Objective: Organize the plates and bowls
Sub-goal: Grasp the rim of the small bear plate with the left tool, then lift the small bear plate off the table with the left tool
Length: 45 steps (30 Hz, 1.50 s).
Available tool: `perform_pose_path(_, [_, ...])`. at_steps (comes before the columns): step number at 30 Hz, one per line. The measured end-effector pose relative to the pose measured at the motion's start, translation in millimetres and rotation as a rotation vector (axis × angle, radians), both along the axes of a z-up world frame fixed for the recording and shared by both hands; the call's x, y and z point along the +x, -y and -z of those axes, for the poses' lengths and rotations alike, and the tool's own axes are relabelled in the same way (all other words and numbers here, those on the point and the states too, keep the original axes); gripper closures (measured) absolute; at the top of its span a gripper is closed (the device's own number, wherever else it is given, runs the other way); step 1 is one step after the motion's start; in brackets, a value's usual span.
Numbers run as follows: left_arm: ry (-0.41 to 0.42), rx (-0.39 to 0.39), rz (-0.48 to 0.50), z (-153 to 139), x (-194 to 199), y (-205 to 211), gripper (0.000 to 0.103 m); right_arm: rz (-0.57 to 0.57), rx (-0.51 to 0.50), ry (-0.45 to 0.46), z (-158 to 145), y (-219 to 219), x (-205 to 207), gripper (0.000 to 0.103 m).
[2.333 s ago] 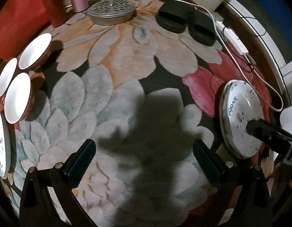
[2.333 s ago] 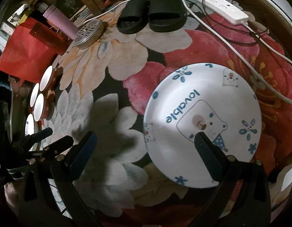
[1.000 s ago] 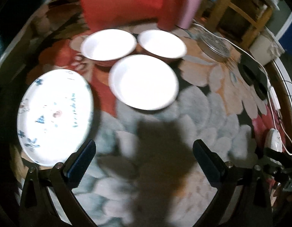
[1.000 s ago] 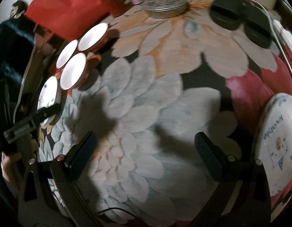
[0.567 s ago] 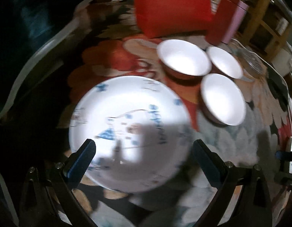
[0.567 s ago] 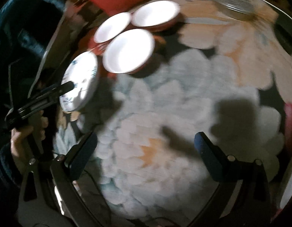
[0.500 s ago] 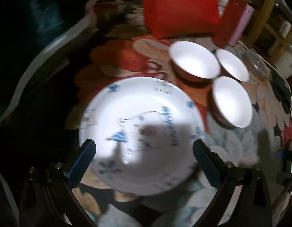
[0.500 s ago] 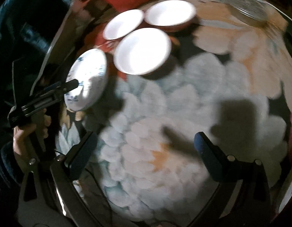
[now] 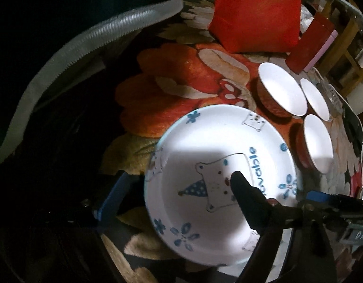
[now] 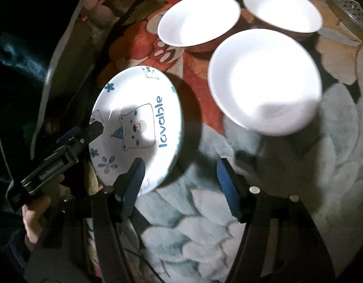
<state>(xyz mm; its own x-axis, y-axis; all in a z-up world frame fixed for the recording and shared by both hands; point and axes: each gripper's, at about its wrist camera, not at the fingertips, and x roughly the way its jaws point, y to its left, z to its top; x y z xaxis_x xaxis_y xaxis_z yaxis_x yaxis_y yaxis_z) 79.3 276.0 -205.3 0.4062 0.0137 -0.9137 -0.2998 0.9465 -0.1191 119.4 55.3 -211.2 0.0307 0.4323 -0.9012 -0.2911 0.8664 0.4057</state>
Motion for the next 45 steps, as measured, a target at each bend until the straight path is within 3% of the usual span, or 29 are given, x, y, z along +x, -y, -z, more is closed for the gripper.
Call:
perform_pose_path(3, [-0.023,-0.016,-0.009,10,4,-6,0.021,0.014,-0.035,0.013,8,-11,0,0.042])
perform_pose_path(4, [-0.034,-0.022,-0.011,14,5,-7,0.030,0.015,-0.043,0.009,12,-15,1,0.046])
perform_pose_path(5, [-0.045,-0.033,-0.013,18,6,-9,0.040,0.012,-0.056,0.004,15,-19,2,0.056])
perform_pose_path(6, [-0.061,-0.048,-0.012,23,7,-11,0.060,0.011,-0.068,0.000,18,-21,3,0.065])
perform_pose_path(7, [-0.080,-0.058,-0.015,28,8,-13,0.065,0.014,-0.074,-0.006,21,-22,4,0.069])
perform_pose_path(9, [-0.074,-0.064,-0.003,30,7,-13,0.066,0.016,-0.067,-0.024,26,-25,5,0.088])
perform_pose_path(10, [-0.073,-0.061,0.007,29,6,-13,0.068,0.014,-0.067,-0.025,28,-25,6,0.091])
perform_pose_path(20, [-0.137,-0.099,0.133,30,-24,7,0.070,-0.164,-0.147,0.054,22,-27,-1,0.091])
perform_pose_path(23, [-0.168,-0.136,0.195,29,-45,26,0.070,-0.178,-0.147,0.042,23,-12,-3,0.091])
perform_pose_path(25, [-0.172,-0.119,0.247,28,-53,38,0.070,-0.156,-0.122,0.029,24,-1,-3,0.091])
perform_pose_path(30, [-0.082,-0.131,0.109,25,-46,24,0.070,-0.042,-0.020,-0.035,30,18,-3,0.089])
perform_pose_path(34, [-0.086,-0.107,0.135,31,-28,29,0.068,-0.027,-0.014,-0.055,34,17,-16,0.088])
perform_pose_path(45, [-0.099,-0.110,0.178,20,-47,33,0.076,-0.083,-0.040,-0.029,25,24,-19,0.089])
